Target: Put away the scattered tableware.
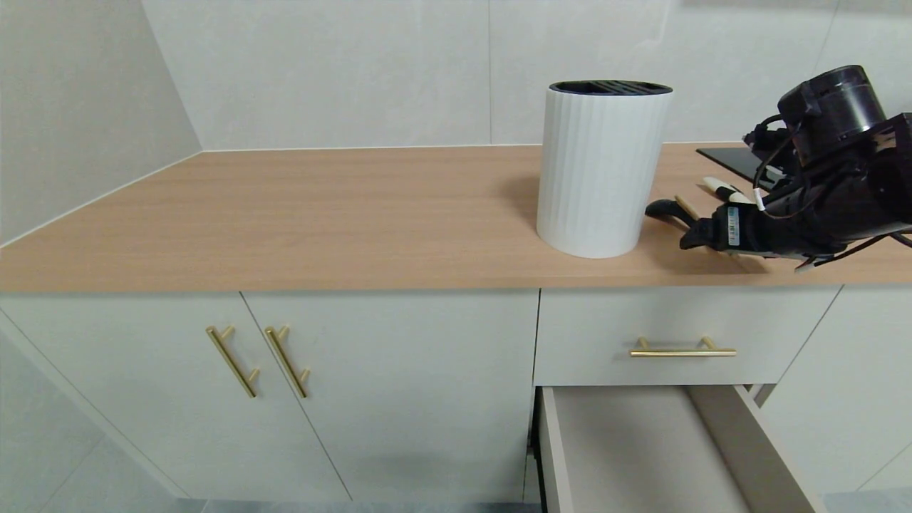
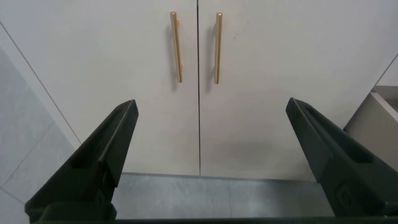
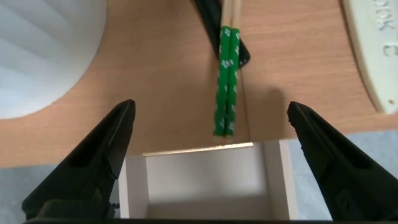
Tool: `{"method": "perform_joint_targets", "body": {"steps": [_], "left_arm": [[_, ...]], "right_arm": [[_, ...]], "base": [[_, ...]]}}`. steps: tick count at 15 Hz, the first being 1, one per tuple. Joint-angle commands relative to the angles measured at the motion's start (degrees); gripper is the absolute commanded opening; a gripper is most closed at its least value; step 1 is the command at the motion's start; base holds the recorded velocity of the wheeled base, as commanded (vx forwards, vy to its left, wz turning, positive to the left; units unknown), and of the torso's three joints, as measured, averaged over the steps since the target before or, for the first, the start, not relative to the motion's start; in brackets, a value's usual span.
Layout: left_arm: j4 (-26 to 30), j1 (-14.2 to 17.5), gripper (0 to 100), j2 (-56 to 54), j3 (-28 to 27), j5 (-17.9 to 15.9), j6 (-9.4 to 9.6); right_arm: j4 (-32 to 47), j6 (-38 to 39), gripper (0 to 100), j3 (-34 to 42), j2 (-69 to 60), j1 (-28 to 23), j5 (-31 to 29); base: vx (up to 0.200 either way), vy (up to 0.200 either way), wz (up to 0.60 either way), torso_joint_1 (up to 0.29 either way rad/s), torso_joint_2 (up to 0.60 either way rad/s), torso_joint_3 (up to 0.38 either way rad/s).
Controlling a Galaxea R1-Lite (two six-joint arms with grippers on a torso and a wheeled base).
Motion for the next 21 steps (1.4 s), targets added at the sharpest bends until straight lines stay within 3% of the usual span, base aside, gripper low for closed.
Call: {"method": "perform_joint_targets", "body": {"steps": [1,8,16,18,21], "left_arm": [[-0.02,0.02,100,0.07,0.00,0.01,-0.01],[-0.02,0.02,100,0.07,0.00,0.01,-0.01],[-0.02,0.02,100,0.07,0.00,0.01,-0.01],[-0.02,0.02,100,0.07,0.00,0.01,-0.01],[-0.02,0.02,100,0.07,0.00,0.01,-0.01]], "right_arm": [[-0.28,0.01,0,0.12,0.57,0.03,-0.01],[-0.28,0.10,0,0.12,-0.31,-0.14,-0.09],[0.07,0.54,0,4.60,-15.34,-0.05,-0.45],[0.25,0.54,0,9.26,-22.46,-0.14,1.22],[5.87,0.45,0,12.69,-30.63,-0.05,9.13]], "base": [[0.000,0.000,0.00,0.000,0.00,0.000],[0.000,0.000,0.00,0.000,0.00,0.000],[0.000,0.000,0.00,0.000,0.00,0.000],[0.000,0.000,0.00,0.000,0.00,0.000],[0.000,0.000,0.00,0.000,0.00,0.000]]}}
